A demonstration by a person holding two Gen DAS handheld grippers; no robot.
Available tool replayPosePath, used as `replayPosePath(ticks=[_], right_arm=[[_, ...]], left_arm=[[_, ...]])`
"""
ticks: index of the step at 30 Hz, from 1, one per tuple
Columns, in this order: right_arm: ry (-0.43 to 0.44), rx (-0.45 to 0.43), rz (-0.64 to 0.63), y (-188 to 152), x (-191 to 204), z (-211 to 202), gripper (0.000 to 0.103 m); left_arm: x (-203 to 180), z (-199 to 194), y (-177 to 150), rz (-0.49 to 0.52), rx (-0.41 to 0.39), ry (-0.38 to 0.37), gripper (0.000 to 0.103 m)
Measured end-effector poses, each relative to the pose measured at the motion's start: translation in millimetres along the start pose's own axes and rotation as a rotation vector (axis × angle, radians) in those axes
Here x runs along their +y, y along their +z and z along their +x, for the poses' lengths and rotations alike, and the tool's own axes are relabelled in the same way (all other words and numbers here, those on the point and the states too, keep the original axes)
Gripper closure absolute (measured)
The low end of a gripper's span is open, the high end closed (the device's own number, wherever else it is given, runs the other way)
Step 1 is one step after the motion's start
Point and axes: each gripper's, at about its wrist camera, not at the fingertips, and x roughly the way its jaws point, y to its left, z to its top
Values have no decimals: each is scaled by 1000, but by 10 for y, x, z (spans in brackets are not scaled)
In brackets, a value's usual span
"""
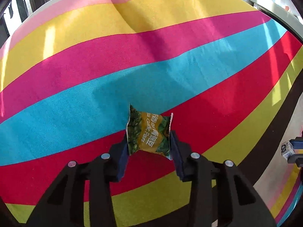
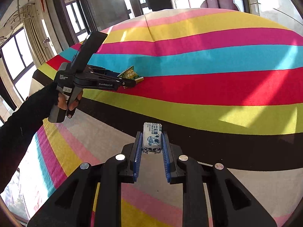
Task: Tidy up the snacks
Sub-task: 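Grasp the small white-blue packet with the right tool while the left tool grasps the green pea bag, then carry both packets over the white box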
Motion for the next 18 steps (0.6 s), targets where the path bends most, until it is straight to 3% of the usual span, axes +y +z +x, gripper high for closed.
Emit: replayPosePath(ticks=[11,18], right_arm=[[5,12,30,42,-53,47,83],[-34,41,24,49,-19,102,83]], left_arm=[[-551,-942,-1225,-199,-111,-58,63],[-882,-1339,-1761,-280,-144,-81,63]])
